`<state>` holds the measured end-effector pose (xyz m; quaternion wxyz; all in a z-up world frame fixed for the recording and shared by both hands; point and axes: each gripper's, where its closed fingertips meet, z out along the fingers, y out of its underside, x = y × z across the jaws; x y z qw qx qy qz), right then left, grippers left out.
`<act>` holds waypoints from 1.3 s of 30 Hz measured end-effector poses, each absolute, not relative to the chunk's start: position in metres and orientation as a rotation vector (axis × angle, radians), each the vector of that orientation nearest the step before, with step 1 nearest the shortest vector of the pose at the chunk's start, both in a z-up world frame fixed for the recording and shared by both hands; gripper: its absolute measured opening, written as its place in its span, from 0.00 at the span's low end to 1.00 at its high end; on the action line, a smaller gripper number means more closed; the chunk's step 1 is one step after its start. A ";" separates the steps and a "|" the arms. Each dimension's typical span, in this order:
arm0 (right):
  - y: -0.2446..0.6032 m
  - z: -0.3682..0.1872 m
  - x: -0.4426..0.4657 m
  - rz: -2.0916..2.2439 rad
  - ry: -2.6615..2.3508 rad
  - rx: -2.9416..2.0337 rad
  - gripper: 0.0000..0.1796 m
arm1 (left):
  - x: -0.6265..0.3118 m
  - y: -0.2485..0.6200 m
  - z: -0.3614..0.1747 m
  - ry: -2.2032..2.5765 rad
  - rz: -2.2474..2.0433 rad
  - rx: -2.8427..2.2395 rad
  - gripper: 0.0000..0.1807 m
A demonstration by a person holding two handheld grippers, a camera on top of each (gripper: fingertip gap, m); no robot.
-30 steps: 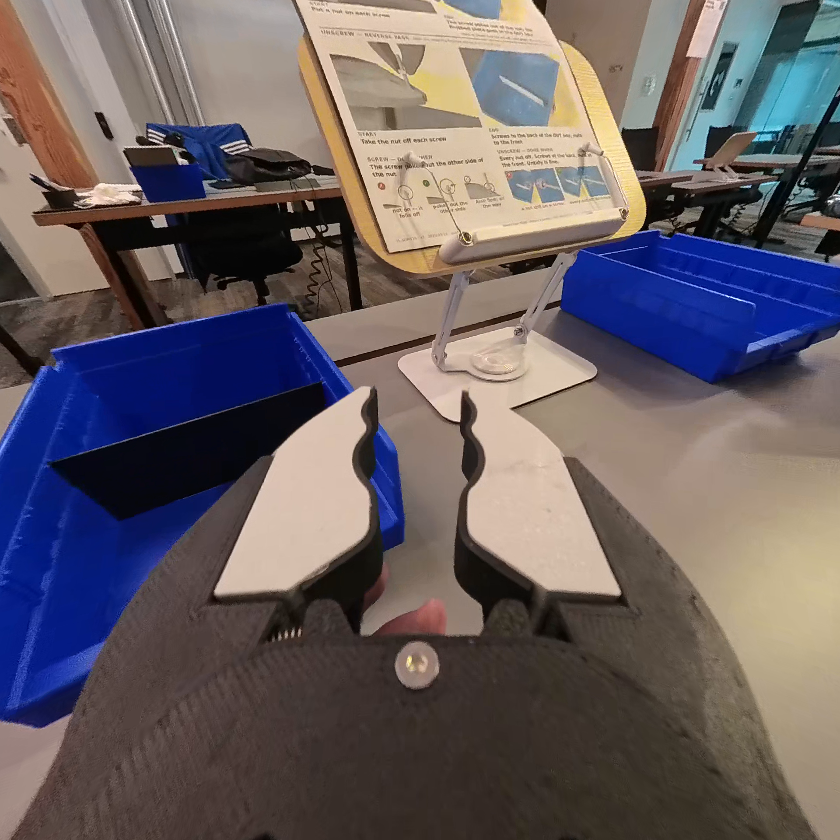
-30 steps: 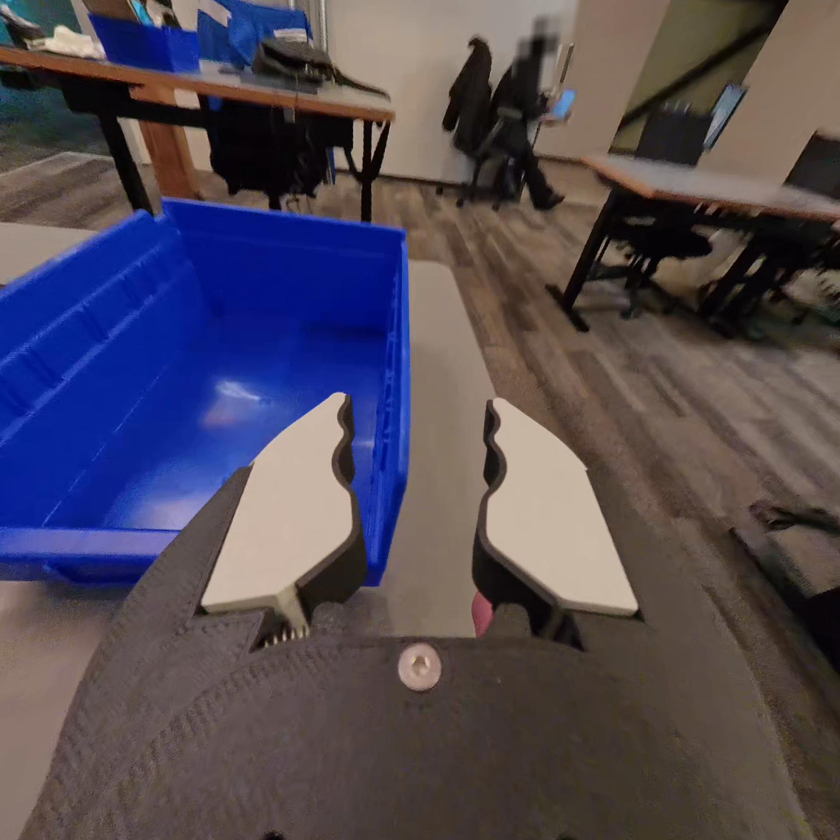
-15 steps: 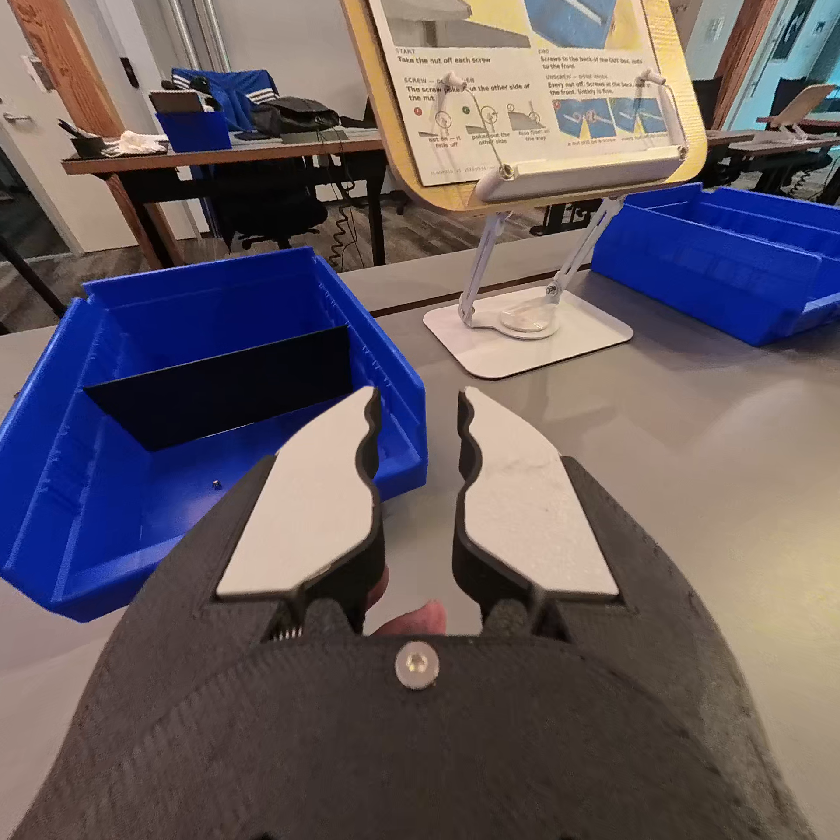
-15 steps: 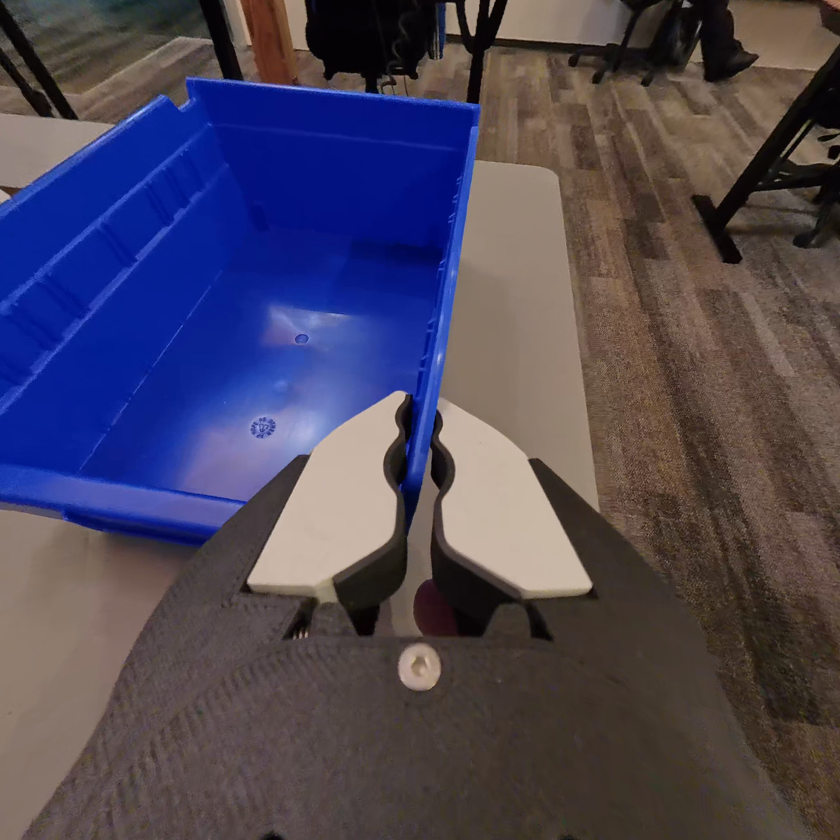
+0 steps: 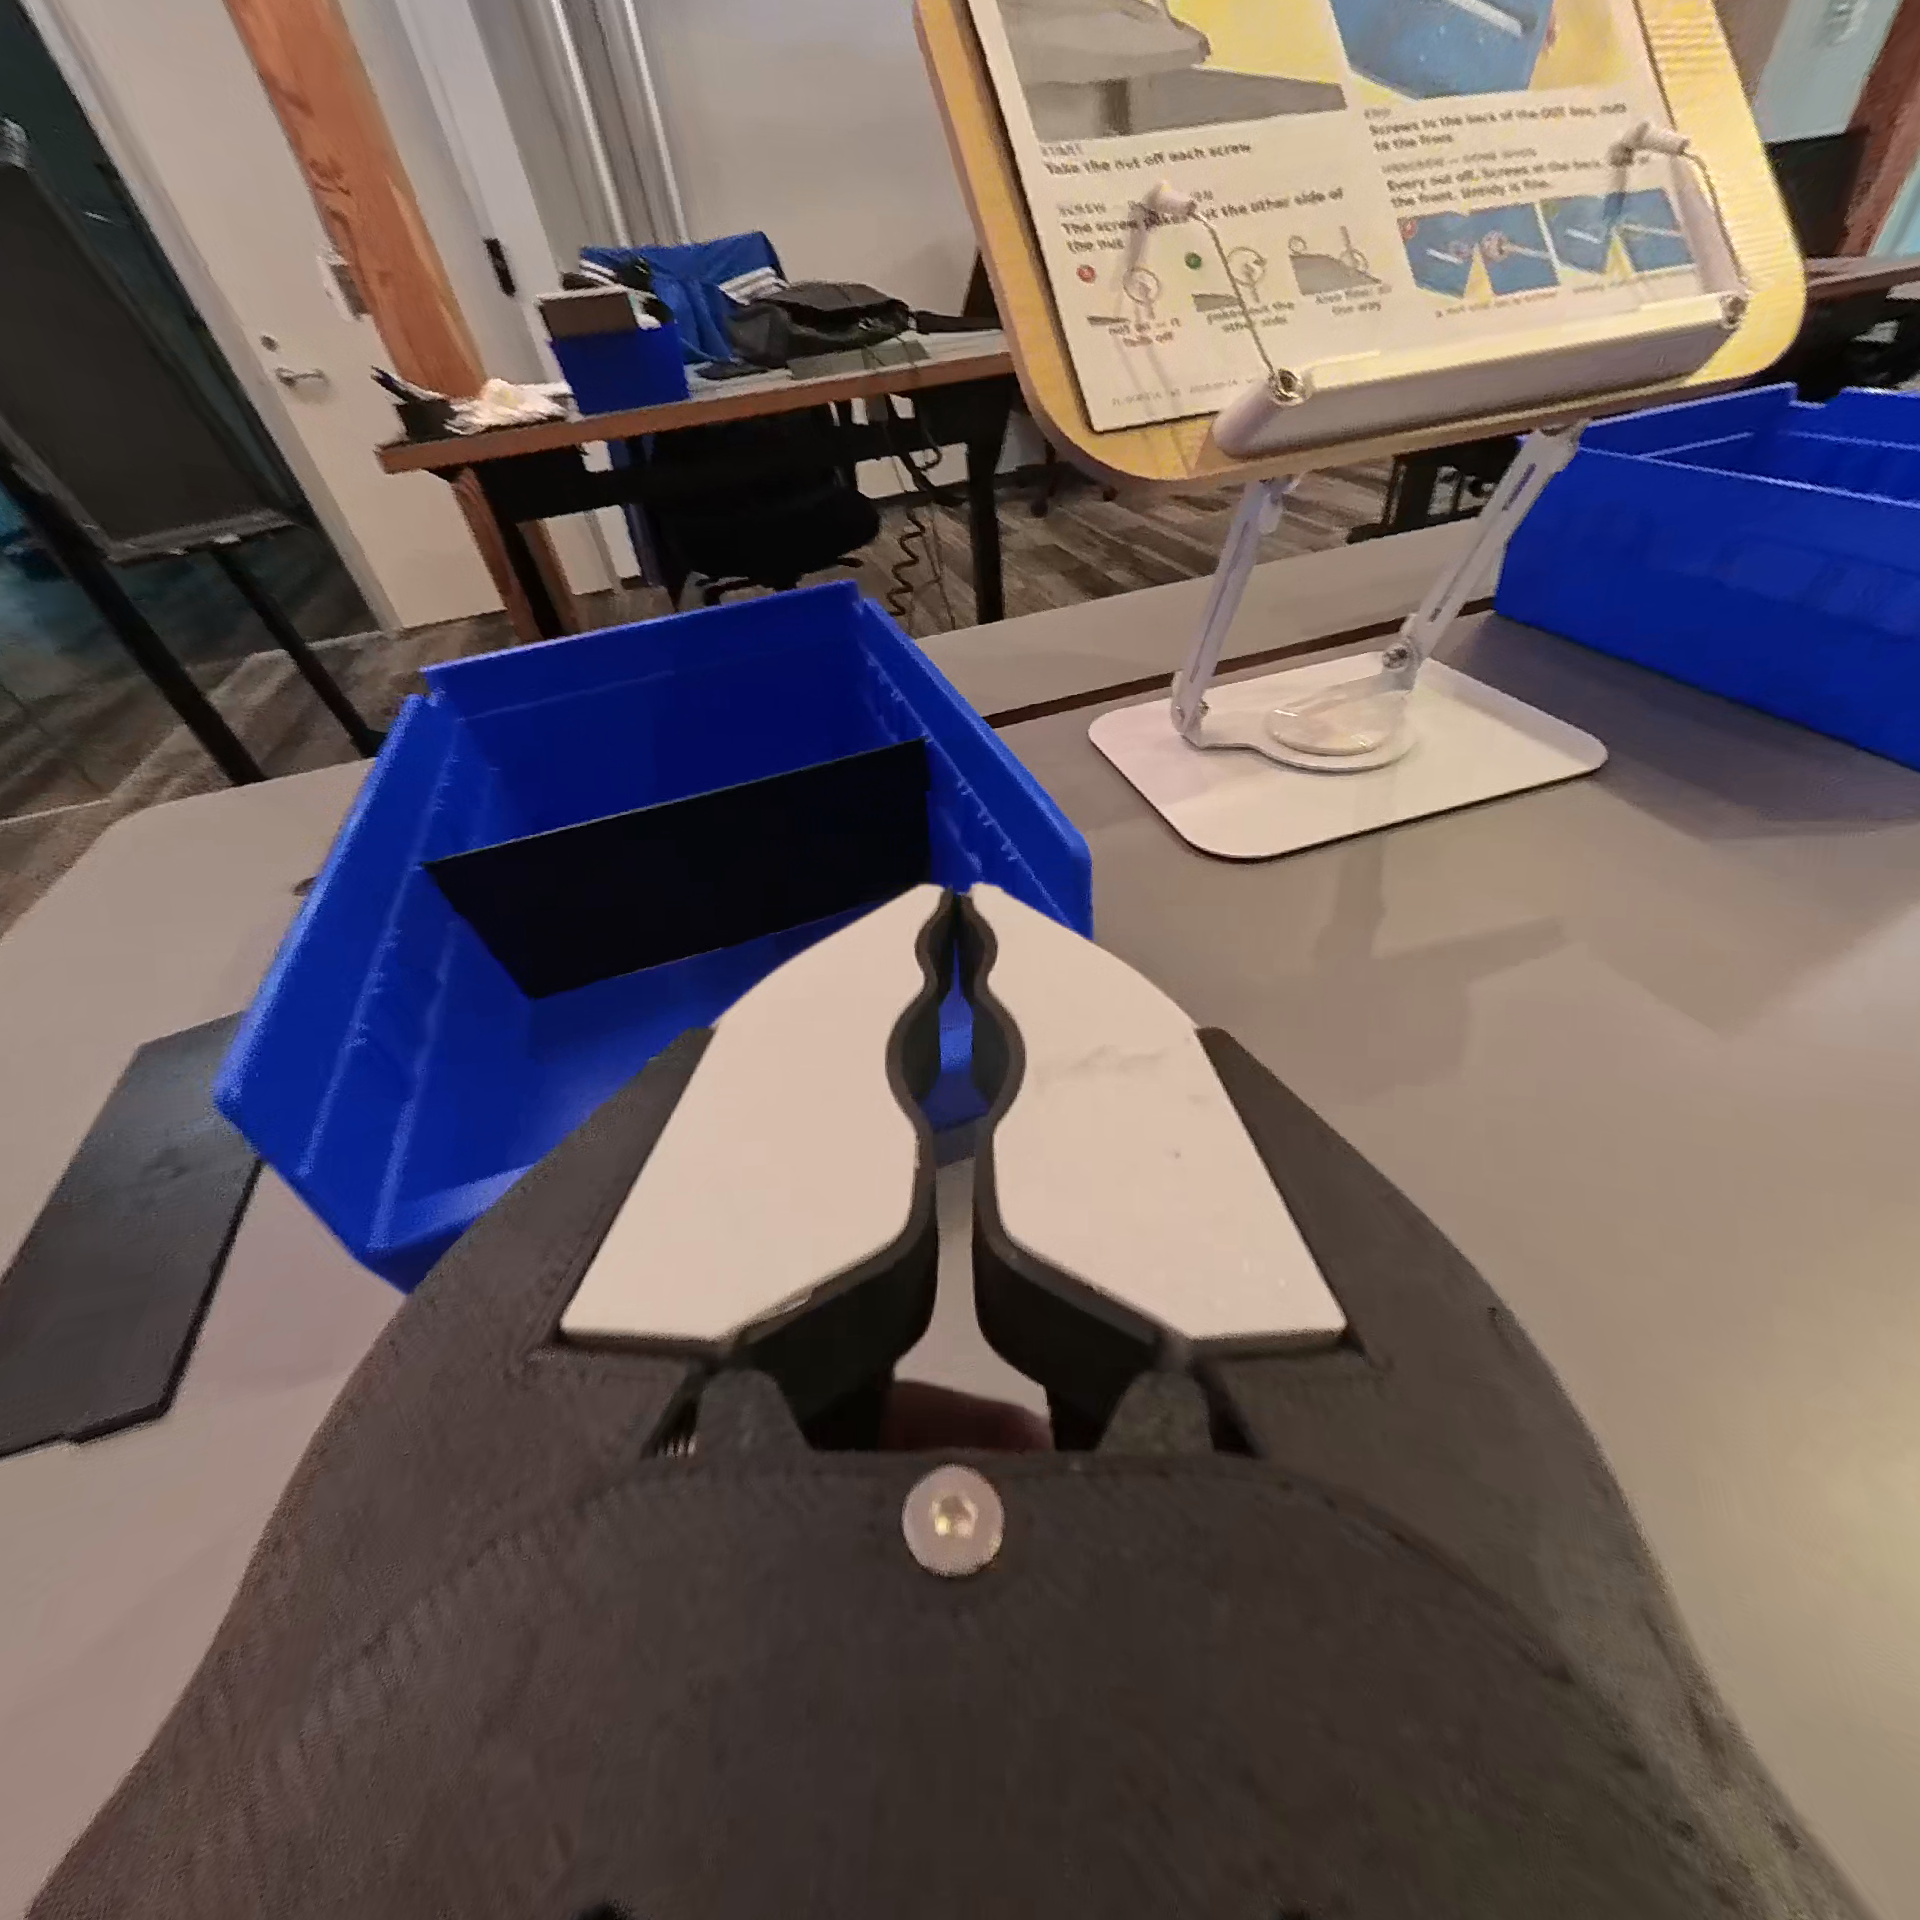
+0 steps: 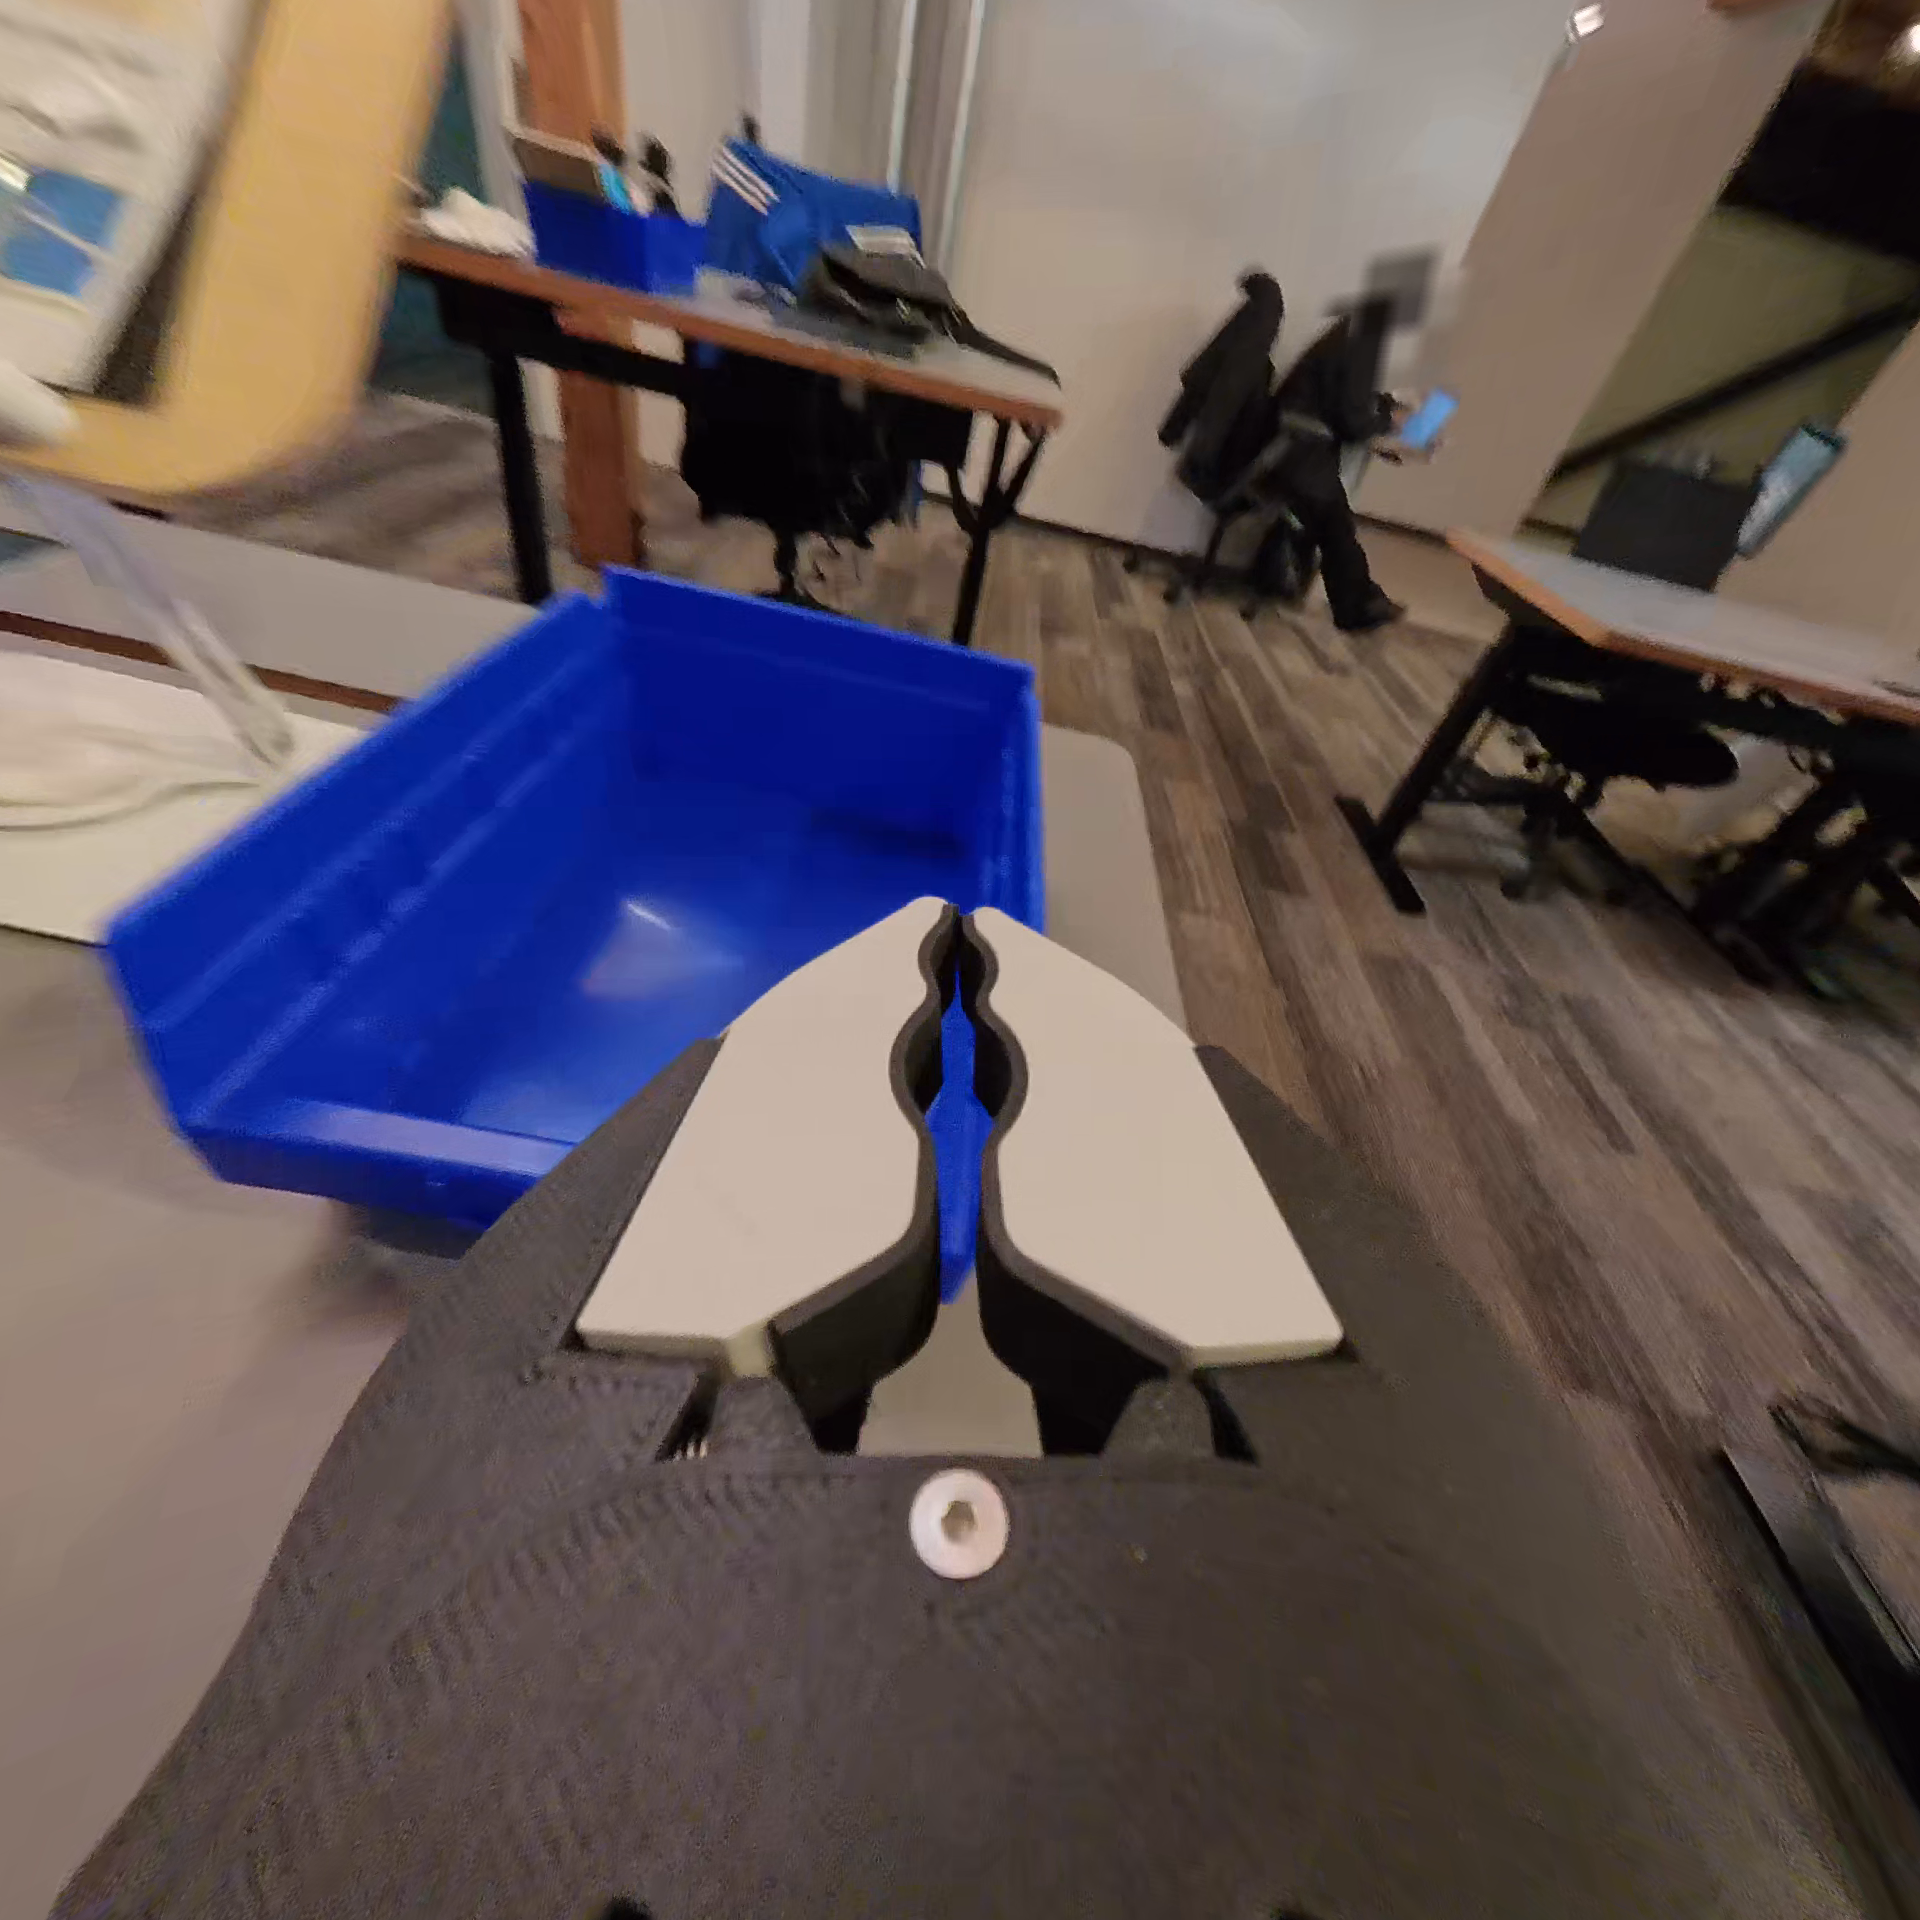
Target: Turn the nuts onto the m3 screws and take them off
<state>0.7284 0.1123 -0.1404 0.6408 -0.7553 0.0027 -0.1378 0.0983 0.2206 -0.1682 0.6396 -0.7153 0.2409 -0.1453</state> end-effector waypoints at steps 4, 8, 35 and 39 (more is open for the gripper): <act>0.115 -0.122 0.676 -0.251 -0.117 -1.661 0.00 | 0.090 0.216 -0.163 0.520 -0.361 -1.629 0.04; 0.125 -0.105 0.612 -0.168 -0.260 -1.598 0.00 | 0.077 0.204 -0.160 0.505 -0.359 -1.631 0.11; 0.166 -0.117 0.329 0.205 -0.772 -1.510 0.00 | -0.017 0.130 -0.158 0.373 -0.251 -1.660 0.00; 0.166 -0.114 0.315 0.222 -0.792 -1.501 0.00 | -0.005 0.129 -0.152 0.412 -0.291 -1.646 0.00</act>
